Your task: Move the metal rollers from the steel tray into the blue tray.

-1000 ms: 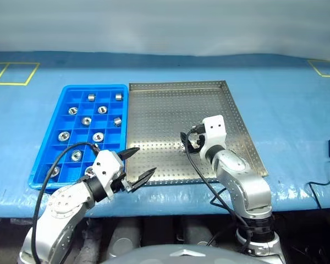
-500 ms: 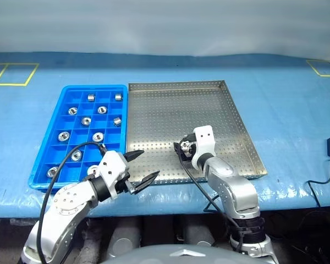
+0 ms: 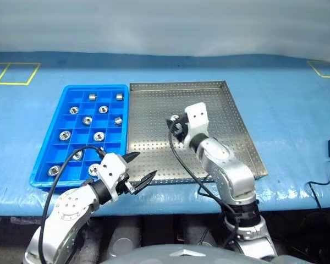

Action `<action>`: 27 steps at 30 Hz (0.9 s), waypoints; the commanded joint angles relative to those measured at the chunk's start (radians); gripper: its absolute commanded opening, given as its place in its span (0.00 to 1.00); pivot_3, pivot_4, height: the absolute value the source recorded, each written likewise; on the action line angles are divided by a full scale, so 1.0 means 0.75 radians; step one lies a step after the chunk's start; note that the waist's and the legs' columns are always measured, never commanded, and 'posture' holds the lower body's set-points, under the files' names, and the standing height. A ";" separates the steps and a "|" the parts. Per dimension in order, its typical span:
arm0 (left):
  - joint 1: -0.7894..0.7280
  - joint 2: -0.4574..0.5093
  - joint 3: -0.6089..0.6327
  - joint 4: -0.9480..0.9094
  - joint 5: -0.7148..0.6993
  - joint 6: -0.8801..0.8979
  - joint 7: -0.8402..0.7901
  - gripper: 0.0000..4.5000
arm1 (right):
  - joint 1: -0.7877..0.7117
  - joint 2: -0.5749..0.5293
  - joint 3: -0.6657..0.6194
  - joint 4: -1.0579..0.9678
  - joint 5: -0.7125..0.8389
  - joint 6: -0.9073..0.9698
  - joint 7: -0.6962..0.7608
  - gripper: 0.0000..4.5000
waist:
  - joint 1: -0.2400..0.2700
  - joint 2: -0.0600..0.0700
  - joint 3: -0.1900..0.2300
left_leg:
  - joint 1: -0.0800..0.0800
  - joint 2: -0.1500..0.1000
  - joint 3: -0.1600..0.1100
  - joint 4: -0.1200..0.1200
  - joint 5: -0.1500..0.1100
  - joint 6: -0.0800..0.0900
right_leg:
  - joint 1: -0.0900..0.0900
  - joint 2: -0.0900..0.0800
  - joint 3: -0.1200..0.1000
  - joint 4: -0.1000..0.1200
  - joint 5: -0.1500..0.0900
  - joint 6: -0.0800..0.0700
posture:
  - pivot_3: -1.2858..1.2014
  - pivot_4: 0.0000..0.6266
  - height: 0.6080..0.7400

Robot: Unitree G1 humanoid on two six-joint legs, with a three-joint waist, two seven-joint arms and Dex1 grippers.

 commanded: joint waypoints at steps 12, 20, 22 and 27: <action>0.246 -0.065 0.076 -0.216 0.067 -0.026 0.164 0.89 | -0.141 0.132 0.249 0.255 0.015 -0.122 0.175 0.38 | 0.117 0.000 0.000 | -0.001 -0.001 -0.002 0.000 0.001 -0.001 | 0.000 -0.001 -0.003 -0.001 -0.002 0.002 | 0.70 0.24 1.00; 0.257 -0.076 0.058 -0.216 0.082 -0.035 0.169 0.89 | -0.096 0.130 0.282 0.293 0.012 -0.105 0.195 0.38 | 0.163 0.000 0.000 | -0.001 -0.001 -0.003 0.000 0.001 -0.002 | 0.000 -0.002 -0.005 -0.001 -0.008 -0.001 | 0.70 0.24 1.00; 0.251 -0.073 0.055 -0.213 0.080 -0.036 0.161 0.89 | -0.080 0.129 0.276 0.313 0.003 -0.109 0.183 0.38 | 0.168 0.000 0.000 | -0.002 -0.001 -0.003 0.000 0.001 -0.002 | 0.000 -0.001 -0.005 -0.001 -0.008 -0.001 | 0.69 0.24 1.00; 0.225 -0.064 0.046 -0.200 0.069 -0.035 0.137 0.89 | -0.053 0.115 0.261 0.334 -0.020 -0.117 0.158 0.75 | 0.171 0.000 0.000 | -0.001 0.000 -0.003 -0.001 0.001 -0.002 | 0.000 -0.001 -0.005 -0.001 -0.008 -0.001 | 0.67 0.24 1.00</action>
